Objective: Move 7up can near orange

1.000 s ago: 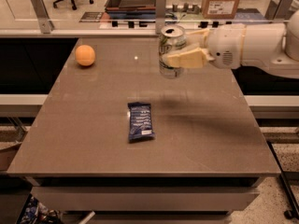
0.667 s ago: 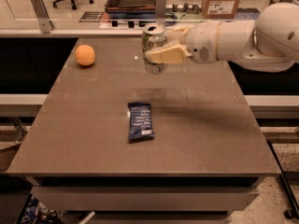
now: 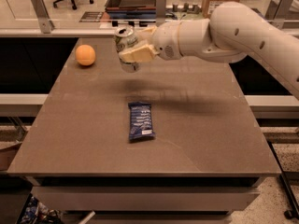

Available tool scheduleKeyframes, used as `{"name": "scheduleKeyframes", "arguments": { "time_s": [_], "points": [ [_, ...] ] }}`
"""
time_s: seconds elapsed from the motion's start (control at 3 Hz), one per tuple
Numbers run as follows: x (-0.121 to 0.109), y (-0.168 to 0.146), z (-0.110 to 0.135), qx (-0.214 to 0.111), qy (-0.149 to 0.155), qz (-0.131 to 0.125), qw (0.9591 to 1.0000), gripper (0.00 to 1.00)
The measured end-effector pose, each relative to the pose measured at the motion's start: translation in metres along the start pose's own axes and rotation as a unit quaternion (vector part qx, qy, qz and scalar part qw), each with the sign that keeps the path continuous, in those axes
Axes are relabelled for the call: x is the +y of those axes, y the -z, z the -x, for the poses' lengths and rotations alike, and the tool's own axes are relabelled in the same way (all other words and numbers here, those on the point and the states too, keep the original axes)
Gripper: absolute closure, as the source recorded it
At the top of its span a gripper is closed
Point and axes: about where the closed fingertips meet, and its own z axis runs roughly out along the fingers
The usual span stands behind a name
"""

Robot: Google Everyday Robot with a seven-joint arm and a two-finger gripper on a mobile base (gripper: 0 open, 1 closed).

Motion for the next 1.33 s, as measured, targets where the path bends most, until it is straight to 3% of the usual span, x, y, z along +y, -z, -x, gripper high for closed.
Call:
{"name": "scheduleKeyframes", "arguments": {
  "time_s": [0.67,1.0,1.33],
  "points": [
    [-0.003,-0.069,-0.008,-0.031,-0.017,0.047,0.9983,1.00],
    [-0.011,-0.084,-0.016,-0.051,-0.034,0.063,0.9961,1.00],
    [-0.025,-0.097,-0.024,-0.052,-0.044,0.074,0.9950,1.00]
  ]
}}
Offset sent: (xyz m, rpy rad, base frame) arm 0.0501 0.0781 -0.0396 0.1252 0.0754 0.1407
